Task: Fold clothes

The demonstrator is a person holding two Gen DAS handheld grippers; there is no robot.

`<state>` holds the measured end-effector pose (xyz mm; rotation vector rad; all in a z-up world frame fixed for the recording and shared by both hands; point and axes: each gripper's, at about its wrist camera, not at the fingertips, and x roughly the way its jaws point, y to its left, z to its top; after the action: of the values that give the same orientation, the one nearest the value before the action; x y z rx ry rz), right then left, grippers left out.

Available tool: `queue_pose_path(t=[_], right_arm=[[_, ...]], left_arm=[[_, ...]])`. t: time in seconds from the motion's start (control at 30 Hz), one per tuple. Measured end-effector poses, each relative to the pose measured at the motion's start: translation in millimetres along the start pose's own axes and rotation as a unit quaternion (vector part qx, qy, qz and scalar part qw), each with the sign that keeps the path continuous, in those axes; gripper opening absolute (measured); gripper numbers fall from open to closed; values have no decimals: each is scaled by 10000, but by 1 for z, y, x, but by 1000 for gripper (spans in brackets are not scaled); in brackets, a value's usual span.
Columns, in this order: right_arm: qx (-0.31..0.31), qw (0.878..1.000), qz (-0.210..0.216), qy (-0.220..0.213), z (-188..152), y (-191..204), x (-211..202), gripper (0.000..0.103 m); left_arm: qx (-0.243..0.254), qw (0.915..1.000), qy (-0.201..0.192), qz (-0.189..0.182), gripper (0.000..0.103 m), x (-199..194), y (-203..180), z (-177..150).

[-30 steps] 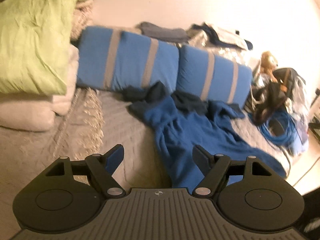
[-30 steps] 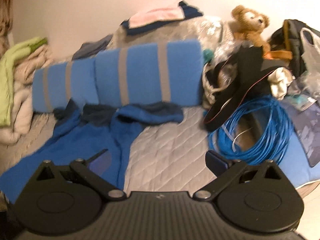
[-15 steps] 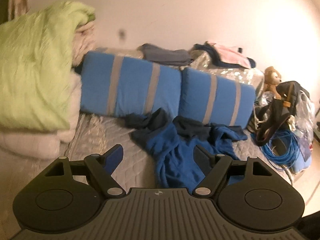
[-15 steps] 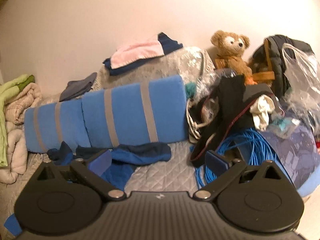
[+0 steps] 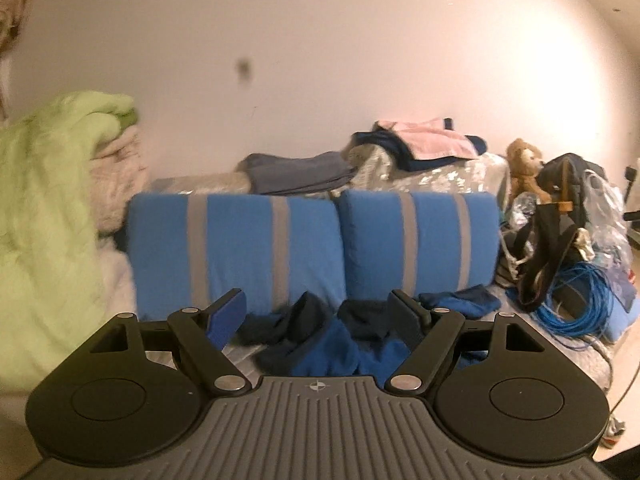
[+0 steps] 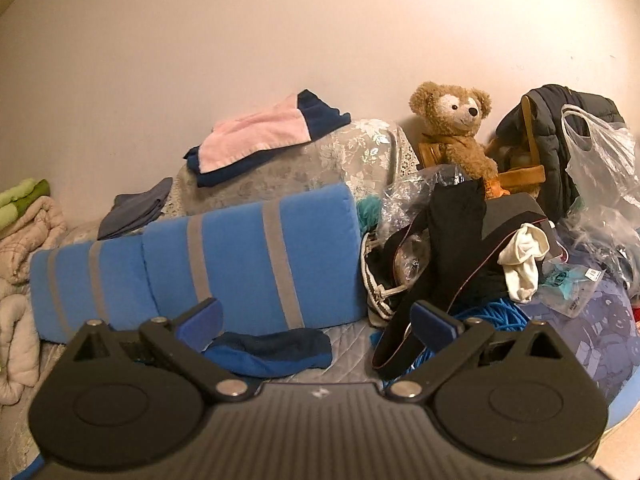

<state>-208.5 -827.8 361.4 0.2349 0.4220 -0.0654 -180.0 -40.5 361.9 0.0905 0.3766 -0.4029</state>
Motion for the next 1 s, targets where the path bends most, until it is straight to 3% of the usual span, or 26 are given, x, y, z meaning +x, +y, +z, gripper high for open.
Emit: queue_pose_path(t=[0.13, 0.33, 0.47, 0.7, 0.87, 1.0], right_arm=[[9, 9999, -80, -65, 7, 1, 13, 103], [-101, 9991, -195, -372, 16, 15, 23, 103], [-428, 9984, -226, -288, 0, 40, 42, 103], [-1091, 9940, -74, 103, -37, 100, 90, 103], [-1122, 9929, 304, 242, -50, 131, 111, 103], [-1076, 9932, 361, 266, -58, 147, 126, 103]], left_arm=[[139, 9997, -175, -61, 77, 15, -1, 13], [238, 9973, -618, 303, 77, 35, -10, 32], [123, 9974, -480, 515, 77, 68, -31, 21], [8, 9996, -182, 230, 78, 130, -81, -1], [-76, 9998, -99, 173, 78, 164, -114, -6], [-392, 9991, 7, 135, 78, 191, -133, -17]])
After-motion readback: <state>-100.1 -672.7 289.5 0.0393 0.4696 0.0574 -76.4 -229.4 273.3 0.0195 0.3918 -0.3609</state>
